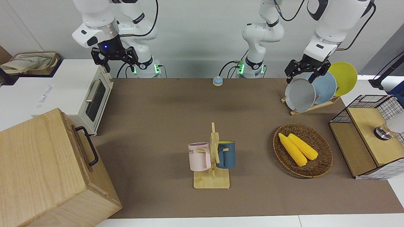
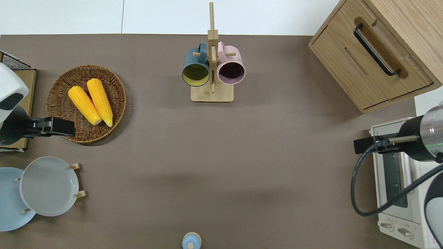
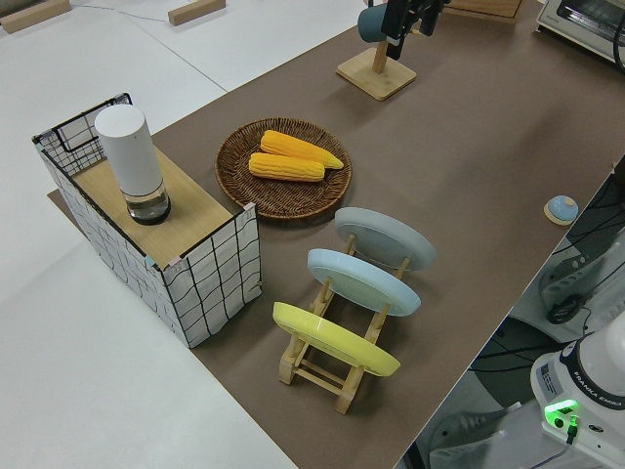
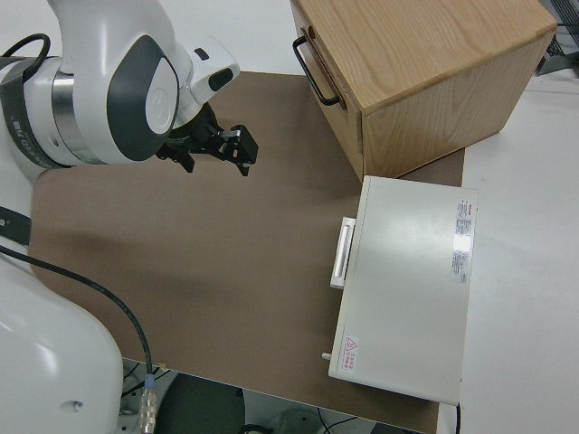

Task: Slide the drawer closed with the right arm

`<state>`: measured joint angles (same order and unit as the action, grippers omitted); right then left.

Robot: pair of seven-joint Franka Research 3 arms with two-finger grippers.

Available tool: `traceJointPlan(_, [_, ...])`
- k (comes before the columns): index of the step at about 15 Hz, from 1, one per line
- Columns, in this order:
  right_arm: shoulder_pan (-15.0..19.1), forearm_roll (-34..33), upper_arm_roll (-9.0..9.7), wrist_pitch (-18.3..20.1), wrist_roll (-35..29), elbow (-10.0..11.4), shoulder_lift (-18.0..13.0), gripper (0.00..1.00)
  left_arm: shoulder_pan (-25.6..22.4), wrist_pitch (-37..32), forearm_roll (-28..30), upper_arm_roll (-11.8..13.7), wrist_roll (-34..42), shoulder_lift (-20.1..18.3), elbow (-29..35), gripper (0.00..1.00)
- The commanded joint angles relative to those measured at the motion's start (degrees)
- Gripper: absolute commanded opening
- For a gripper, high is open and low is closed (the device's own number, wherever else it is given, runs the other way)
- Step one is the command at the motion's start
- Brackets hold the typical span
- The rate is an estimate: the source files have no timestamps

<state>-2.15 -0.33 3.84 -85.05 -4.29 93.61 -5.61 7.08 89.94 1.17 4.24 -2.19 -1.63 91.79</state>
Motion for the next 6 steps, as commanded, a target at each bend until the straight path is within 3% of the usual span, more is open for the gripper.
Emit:
traceJointPlan(1, [0.0,0.4,0.03,1.1,1.2,-0.4,-0.2,0.99,0.1,-0.8,-0.7,0.2,0.1,-0.5,-0.1,1.0])
traceJointPlan(6, [-0.5,0.6,0.03,1.1,1.0,-0.4,-0.2,0.99,0.1,-0.8,-0.7,0.2,0.1,-0.5,-0.1,1.0])
